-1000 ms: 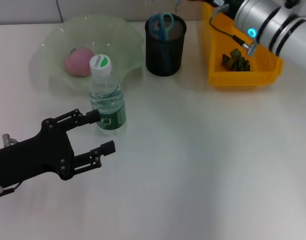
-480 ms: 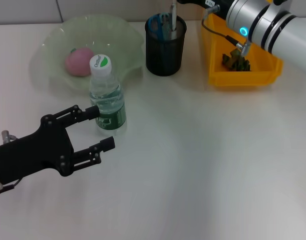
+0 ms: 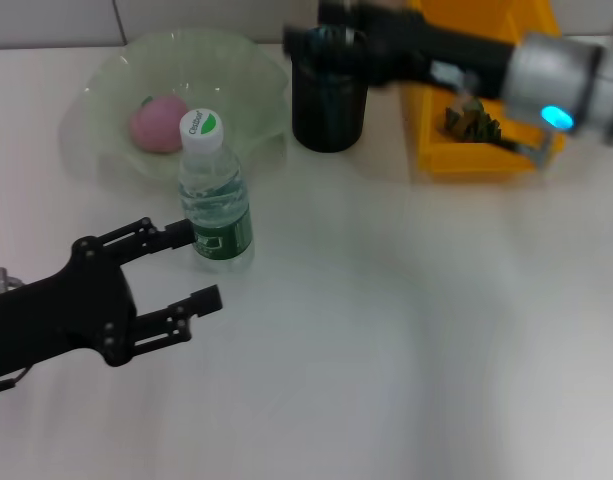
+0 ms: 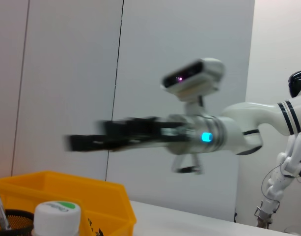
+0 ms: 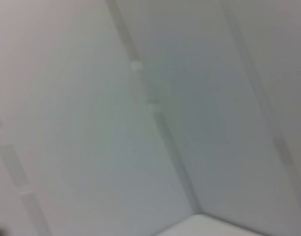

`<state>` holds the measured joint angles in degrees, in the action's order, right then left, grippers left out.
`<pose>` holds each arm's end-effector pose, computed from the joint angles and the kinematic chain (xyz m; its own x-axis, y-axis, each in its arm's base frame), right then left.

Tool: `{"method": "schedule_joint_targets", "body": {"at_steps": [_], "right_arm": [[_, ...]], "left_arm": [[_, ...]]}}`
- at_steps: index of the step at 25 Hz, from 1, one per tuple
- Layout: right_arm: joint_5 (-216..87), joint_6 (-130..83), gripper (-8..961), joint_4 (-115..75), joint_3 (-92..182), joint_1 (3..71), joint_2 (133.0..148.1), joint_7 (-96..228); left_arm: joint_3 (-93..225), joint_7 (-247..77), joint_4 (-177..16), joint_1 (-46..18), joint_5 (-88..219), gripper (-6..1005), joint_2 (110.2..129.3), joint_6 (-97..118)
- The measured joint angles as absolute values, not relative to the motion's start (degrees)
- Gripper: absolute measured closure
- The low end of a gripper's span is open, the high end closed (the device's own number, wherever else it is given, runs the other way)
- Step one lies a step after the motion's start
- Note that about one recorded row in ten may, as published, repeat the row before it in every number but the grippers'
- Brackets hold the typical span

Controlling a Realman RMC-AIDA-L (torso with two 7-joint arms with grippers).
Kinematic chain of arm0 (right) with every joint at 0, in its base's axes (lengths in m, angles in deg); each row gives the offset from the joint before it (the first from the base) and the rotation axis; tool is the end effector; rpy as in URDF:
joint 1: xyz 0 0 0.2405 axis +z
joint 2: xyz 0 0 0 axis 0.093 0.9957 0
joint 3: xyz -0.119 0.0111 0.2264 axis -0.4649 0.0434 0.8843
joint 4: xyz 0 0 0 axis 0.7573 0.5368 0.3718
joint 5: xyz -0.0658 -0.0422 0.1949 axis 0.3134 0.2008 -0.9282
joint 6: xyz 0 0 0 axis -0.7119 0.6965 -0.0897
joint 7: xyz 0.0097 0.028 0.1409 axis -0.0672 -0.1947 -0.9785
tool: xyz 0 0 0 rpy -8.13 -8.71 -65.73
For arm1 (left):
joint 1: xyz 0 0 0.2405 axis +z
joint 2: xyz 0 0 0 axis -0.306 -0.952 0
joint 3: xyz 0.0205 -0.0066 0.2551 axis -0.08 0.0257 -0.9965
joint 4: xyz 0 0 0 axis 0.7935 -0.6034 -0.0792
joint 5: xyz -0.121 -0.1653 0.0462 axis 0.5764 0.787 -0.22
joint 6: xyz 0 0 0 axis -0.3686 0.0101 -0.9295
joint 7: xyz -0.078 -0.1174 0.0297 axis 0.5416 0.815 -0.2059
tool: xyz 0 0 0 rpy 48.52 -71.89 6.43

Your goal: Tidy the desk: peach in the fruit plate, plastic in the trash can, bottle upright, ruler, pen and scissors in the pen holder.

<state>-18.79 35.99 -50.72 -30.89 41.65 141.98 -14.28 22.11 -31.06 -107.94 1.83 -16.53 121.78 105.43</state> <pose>0.1640 0.3870 -0.0225 0.6200 -0.3018 -0.7243 -0.4961 -0.8659 -0.0639 -0.2916 0.2418 0.0051 0.6900 0.0928 0.7178 0.3208 -0.9282 -0.1884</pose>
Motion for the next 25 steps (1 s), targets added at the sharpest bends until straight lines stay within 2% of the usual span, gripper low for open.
{"method": "schedule_joint_targets", "body": {"at_steps": [3,7,12,25], "right_arm": [[-8.72,51.38,129,-55.84,-21.44,34.73,141.66,-15.52],[5.04,69.65,129,-57.39,-8.73,28.41,142.61,-13.39],[17.97,78.39,129,-53.63,-0.69,23.59,144.18,-5.06],[18.58,78.55,129,-49.94,-0.67,23.1,144.55,-1.3]], "left_arm": [[22.12,-30.29,-107.98,2.04,-16.57,256,121.27,106.1],[21.81,-27.28,-107.93,2.67,-17.54,255,119.67,107.38],[22.05,-25.55,-107.9,2.75,-22.19,252,119.36,106.82],[21.81,-23.9,-107.95,2.15,-25.64,250,120.3,106.53]]}}
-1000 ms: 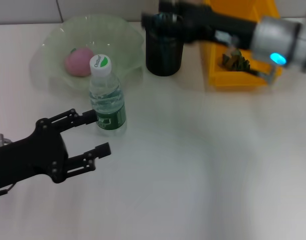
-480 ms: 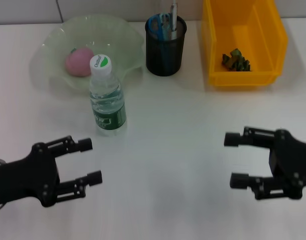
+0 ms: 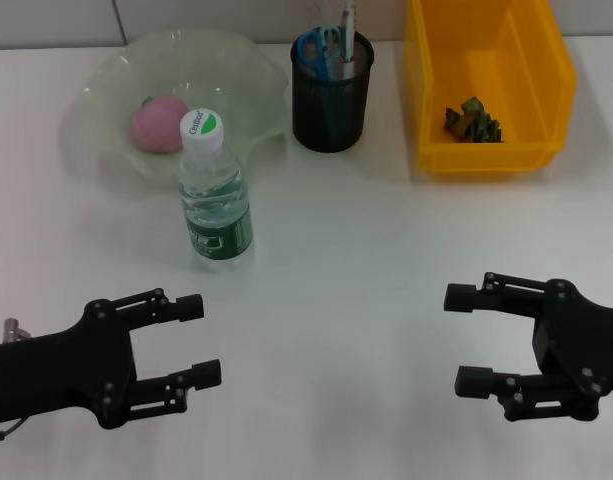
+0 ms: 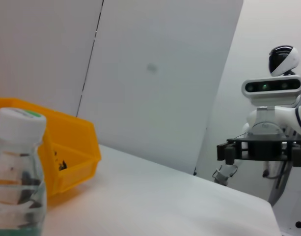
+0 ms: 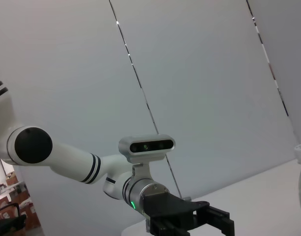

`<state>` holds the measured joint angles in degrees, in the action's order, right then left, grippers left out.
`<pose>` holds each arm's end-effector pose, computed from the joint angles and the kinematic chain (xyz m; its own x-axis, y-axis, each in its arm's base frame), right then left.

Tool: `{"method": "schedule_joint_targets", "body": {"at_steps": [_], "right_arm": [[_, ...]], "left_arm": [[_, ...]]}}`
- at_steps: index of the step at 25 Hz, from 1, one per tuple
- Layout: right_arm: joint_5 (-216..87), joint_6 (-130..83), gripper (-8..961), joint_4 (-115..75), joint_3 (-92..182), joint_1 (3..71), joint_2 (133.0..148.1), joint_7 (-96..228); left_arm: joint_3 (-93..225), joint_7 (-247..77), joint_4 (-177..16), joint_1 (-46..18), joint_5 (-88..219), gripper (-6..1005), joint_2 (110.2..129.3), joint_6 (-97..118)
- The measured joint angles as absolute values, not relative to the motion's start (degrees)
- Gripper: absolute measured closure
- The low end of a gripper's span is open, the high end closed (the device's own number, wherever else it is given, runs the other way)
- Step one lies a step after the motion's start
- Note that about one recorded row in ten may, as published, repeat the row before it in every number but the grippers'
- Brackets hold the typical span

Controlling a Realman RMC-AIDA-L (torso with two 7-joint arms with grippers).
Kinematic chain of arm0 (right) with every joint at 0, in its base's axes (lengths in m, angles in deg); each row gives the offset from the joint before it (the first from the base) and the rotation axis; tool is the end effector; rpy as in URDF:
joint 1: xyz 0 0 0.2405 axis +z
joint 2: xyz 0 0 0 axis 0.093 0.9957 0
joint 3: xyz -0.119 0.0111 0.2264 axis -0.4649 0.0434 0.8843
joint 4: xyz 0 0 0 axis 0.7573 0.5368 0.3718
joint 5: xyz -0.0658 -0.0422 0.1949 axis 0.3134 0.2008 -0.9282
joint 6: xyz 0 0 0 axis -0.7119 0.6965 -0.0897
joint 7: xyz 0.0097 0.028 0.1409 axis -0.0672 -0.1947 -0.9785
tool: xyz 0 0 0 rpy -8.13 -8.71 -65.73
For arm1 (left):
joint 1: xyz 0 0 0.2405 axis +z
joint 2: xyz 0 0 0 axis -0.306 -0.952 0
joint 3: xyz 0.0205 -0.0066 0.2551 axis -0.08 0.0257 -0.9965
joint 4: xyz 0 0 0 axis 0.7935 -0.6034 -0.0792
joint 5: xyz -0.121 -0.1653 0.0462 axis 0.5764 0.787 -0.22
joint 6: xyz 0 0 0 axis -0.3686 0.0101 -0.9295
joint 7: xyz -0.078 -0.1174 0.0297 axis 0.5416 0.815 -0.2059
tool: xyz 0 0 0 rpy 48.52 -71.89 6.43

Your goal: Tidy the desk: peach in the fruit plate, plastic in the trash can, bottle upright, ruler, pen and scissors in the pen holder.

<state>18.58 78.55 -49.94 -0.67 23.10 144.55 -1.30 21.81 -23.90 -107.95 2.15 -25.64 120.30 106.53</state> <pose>0.2695 0.2318 0.0043 0.6630 -0.3036 -0.6843 -0.2977 -0.9456 0.1311 -0.3060 0.2250 0.0002 0.7256 0.2806 0.6283 0.3753 -0.9267 -0.0195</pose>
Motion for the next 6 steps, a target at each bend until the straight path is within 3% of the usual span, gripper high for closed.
{"method": "schedule_joint_targets", "body": {"at_steps": [6], "right_arm": [[18.66,78.93,129,-49.93,-0.64,23.1,144.7,-1.26]], "left_arm": [[22.13,-23.79,-108.32,2.16,-25.45,250,120.39,108.57]]}}
